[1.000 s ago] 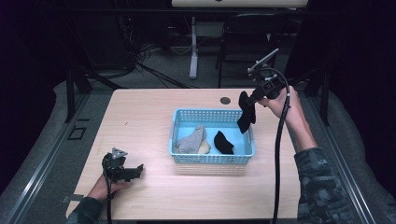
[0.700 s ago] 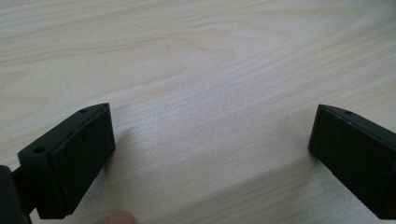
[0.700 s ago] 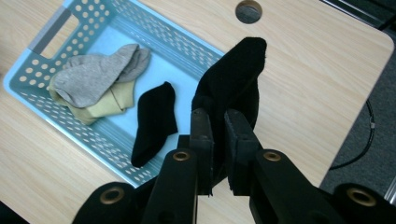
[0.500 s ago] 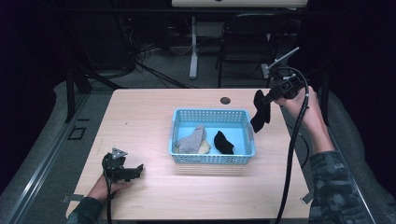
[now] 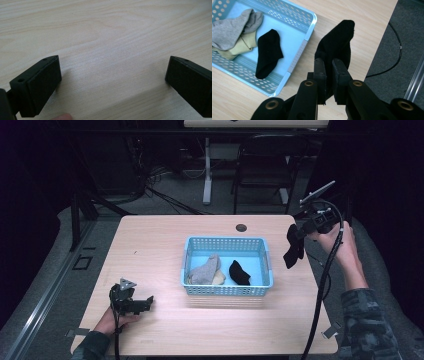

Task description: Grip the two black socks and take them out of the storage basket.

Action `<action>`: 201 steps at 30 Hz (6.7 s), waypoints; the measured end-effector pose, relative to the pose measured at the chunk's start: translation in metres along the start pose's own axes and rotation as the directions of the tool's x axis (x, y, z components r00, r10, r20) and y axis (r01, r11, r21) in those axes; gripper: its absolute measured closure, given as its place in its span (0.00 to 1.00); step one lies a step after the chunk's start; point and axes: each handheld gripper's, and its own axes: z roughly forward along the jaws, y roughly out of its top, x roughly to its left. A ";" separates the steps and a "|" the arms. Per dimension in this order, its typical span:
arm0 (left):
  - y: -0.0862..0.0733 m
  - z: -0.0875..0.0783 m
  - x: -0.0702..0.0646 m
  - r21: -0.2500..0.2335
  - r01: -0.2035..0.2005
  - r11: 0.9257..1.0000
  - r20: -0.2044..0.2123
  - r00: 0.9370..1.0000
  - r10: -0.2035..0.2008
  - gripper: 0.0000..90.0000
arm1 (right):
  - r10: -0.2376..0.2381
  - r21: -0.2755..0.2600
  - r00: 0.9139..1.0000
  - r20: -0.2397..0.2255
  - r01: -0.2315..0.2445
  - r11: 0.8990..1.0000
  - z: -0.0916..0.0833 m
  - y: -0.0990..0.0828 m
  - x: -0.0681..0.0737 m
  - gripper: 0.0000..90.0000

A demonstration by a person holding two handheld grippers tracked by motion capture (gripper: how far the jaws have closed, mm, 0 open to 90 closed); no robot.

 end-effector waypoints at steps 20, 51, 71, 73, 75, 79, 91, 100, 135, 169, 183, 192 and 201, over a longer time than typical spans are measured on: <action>0.000 0.000 0.000 0.000 0.000 1.000 0.000 1.000 0.000 0.00 | 0.057 0.133 0.998 -0.018 -0.054 0.990 0.088 -0.026 -0.016 0.92; 0.000 0.000 0.000 0.000 0.000 1.000 0.000 1.000 0.000 0.00 | 0.081 0.136 0.993 -0.091 -0.068 0.988 0.115 -0.035 -0.017 0.45; 0.000 0.000 0.000 0.000 0.000 1.000 0.000 1.000 0.000 0.00 | -0.088 0.021 0.986 -0.141 0.091 0.996 0.077 -0.002 0.045 0.07; 0.000 0.000 0.000 0.000 0.000 1.000 0.000 1.000 0.000 0.00 | -0.101 0.027 0.985 -0.140 0.106 0.994 0.078 0.000 0.048 0.06; 0.000 0.000 0.000 0.000 0.000 1.000 0.000 1.000 0.000 0.00 | -0.114 0.029 0.982 -0.150 0.120 0.992 0.081 0.004 0.056 0.03; 0.000 0.000 0.000 0.000 0.000 1.000 0.000 1.000 0.000 0.00 | -0.146 0.036 0.975 -0.167 0.154 0.987 0.088 0.011 0.071 0.00; 0.000 0.000 0.000 0.000 0.000 1.000 0.000 1.000 0.000 0.00 | -0.204 0.064 0.959 -0.196 0.220 0.973 0.120 0.022 0.108 0.00; 0.000 0.000 0.000 0.000 0.001 1.000 0.000 1.000 -0.001 0.00 | -0.240 0.133 0.952 -0.190 0.267 0.954 0.155 0.023 0.131 0.17; 0.000 0.000 0.000 -0.001 -0.001 1.000 0.000 1.000 0.001 0.00 | -0.216 0.235 0.959 -0.181 0.255 0.938 0.175 0.014 0.140 0.88; 0.000 0.000 0.000 -0.002 -0.001 1.000 0.000 1.000 0.001 0.00 | -0.225 0.082 0.961 -0.159 0.241 0.967 0.089 0.039 0.116 0.88; 0.000 0.000 0.000 -0.001 -0.001 1.000 0.000 1.000 0.001 0.00 | -0.189 0.047 0.975 -0.117 0.195 0.980 0.055 0.035 0.088 0.88; 0.000 0.000 0.000 -0.002 0.000 1.000 0.000 1.000 0.000 0.00 | -0.151 0.045 0.984 -0.090 0.155 0.987 0.044 0.020 0.060 0.88; 0.000 0.000 0.000 -0.002 0.000 1.000 0.000 1.000 0.000 0.00 | -0.092 0.080 0.994 -0.063 0.097 0.992 0.055 0.003 0.033 0.88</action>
